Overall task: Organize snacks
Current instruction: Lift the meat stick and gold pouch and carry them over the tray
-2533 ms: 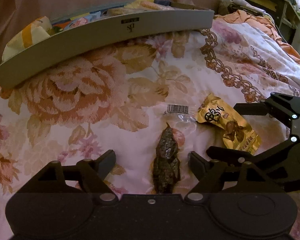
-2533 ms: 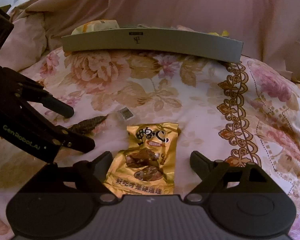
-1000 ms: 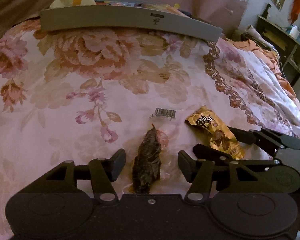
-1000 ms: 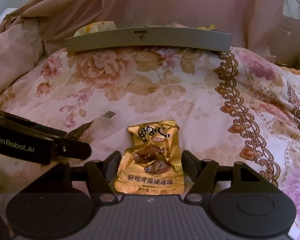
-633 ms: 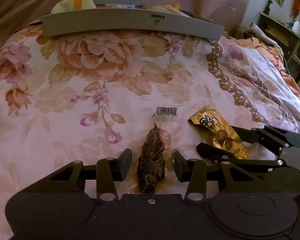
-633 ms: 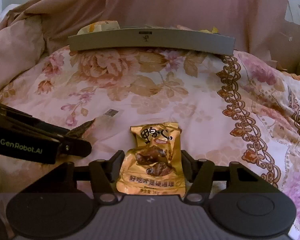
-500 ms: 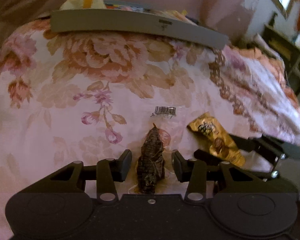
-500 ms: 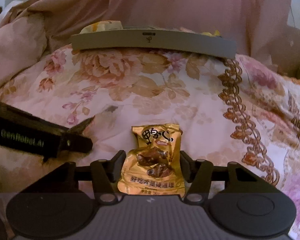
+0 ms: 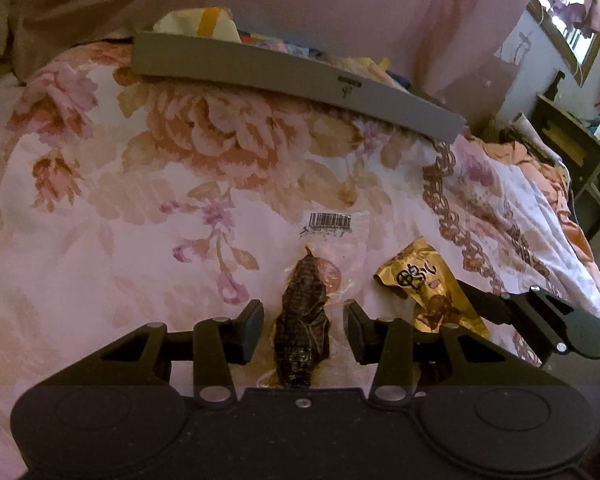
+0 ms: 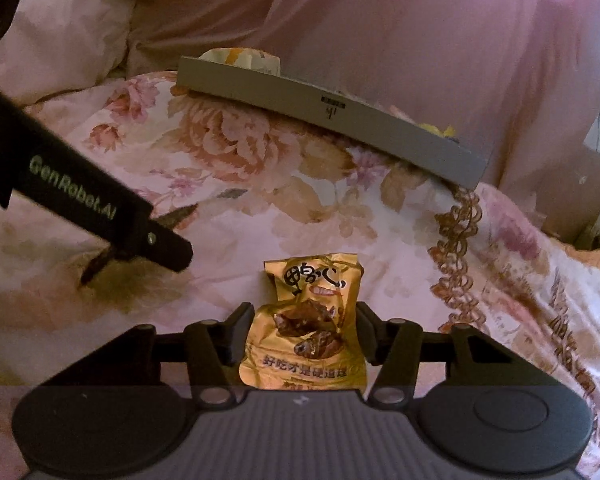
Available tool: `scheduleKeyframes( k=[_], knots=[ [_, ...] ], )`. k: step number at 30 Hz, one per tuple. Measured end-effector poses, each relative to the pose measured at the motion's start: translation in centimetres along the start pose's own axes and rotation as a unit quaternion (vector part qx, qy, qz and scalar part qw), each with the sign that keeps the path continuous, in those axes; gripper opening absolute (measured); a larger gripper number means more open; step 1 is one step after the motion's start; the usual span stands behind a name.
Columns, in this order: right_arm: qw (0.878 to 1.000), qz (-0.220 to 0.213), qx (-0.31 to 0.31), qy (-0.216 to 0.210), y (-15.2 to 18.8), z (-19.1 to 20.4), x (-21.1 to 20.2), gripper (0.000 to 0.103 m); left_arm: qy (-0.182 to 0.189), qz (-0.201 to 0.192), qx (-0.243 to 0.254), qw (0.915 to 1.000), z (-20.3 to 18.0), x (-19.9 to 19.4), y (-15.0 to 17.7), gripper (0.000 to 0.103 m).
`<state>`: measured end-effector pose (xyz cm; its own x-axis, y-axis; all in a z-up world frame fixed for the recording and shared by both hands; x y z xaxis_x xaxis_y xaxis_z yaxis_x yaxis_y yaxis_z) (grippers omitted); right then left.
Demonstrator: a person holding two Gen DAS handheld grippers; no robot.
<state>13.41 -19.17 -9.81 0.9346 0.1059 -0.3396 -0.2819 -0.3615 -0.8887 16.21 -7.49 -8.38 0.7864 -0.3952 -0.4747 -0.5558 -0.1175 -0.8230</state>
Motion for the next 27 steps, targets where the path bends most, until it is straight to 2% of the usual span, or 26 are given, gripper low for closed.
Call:
scheduleKeyframes(
  k=[8, 22, 27],
  knots=[
    [0.998, -0.025, -0.052, 0.022, -0.4, 0.2, -0.3, 0.058, -0.002, -0.026, -0.009, 0.9996, 0.0, -0.6, -0.7, 0.046],
    [0.994, -0.071, -0.061, 0.054, -2.5, -1.2, -1.1, 0.058, -0.005, -0.066, -0.018, 0.9976, -0.5, -2.1, -2.8, 0.046],
    [0.991, -0.093, -0.062, 0.071, -3.6, -2.3, -1.2, 0.058, -0.009, -0.081, -0.017, 0.9965, -0.6, -2.3, -4.5, 0.046]
  ],
)
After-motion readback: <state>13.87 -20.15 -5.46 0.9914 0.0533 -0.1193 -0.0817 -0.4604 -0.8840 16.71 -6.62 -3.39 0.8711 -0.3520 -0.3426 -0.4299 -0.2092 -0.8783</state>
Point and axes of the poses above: each gripper's, at about its wrist camera, not at the fingertips, and x roughly the way its jaws point, z to its left, y to its underside, the point moved 5 cm from there along x, roughly the way its jaws point, and after that the axes turned 11 degrees about -z, right-handed, at the moved point
